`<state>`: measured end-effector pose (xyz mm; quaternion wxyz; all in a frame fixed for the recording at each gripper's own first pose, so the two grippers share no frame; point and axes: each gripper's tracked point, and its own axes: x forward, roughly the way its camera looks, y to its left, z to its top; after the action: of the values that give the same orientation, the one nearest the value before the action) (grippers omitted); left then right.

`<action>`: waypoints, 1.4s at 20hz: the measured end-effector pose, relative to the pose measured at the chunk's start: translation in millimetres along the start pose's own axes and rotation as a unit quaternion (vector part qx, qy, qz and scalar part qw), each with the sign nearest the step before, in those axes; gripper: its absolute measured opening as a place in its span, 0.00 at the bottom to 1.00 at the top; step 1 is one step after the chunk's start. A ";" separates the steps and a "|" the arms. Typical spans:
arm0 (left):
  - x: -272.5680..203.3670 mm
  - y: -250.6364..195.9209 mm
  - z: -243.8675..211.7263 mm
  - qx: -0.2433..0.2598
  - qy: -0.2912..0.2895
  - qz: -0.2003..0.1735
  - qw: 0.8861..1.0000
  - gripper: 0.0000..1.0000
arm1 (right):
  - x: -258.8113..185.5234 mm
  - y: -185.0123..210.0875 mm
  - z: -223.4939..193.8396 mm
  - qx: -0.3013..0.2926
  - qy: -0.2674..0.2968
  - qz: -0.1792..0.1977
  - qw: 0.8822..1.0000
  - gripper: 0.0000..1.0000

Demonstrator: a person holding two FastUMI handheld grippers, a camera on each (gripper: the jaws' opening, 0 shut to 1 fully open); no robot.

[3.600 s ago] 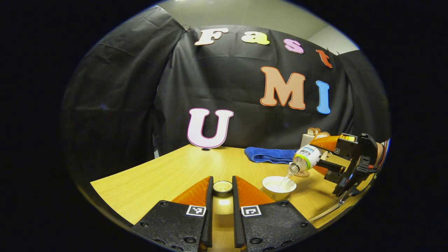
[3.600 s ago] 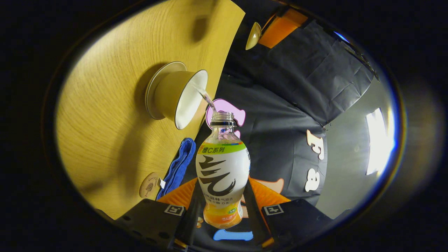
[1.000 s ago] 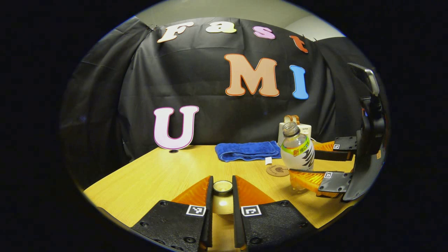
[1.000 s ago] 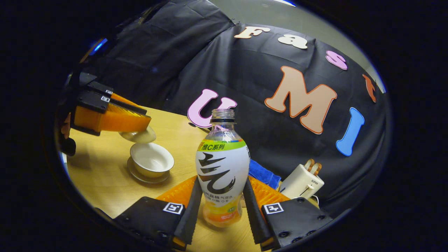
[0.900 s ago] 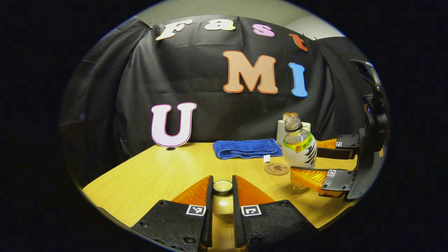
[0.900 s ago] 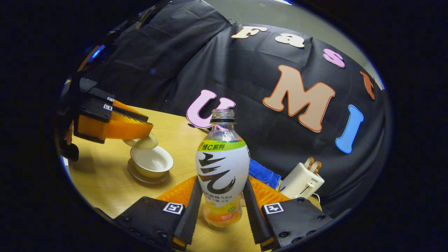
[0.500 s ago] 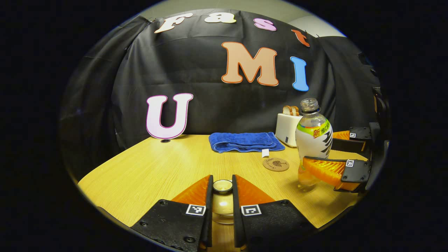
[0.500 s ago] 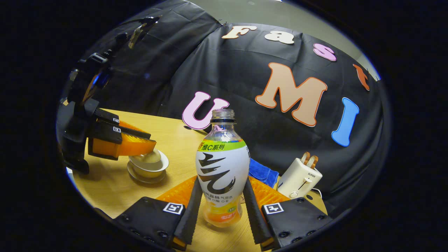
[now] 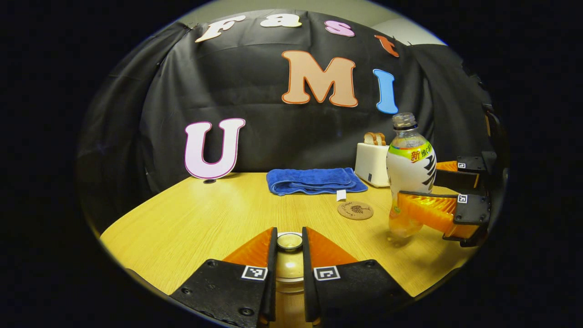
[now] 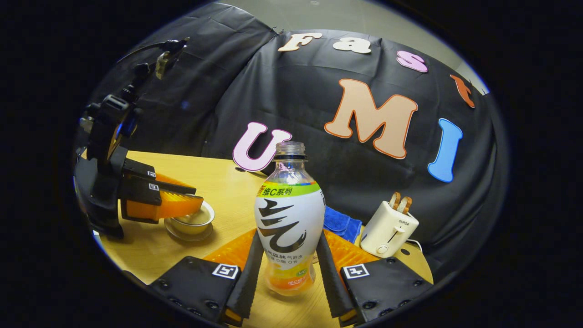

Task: Open the teacup lid with one hand, grasp the water bottle and pour water into the teacup with the other hand; after pouring, place the water bottle on the coaster and then close the teacup lid.

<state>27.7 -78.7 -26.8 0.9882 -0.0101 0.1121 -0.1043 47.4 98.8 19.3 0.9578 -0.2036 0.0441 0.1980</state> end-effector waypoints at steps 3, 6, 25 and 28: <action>-1.0 1.1 -1.3 -0.005 0.000 0.001 1.000 0.24 | 2.3 -1.4 -1.4 0.007 0.002 -0.001 1.000 0.68; -3.7 -3.7 -1.5 -0.001 -0.005 -0.008 1.000 0.28 | 2.4 -8.9 0.7 0.014 -0.002 -0.012 1.000 0.67; -55.6 7.3 23.1 0.009 -0.077 0.023 0.997 0.89 | 44.0 -51.5 18.0 0.156 -0.020 -0.032 0.987 0.67; -64.2 10.8 26.3 0.011 -0.085 0.030 0.996 0.91 | 59.5 -56.3 17.8 0.179 -0.020 -0.037 0.983 0.67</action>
<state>-25.4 -54.8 12.4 0.9968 -0.0049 0.0271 -0.0746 124.5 80.3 46.7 0.9861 -0.0265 0.0523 0.1558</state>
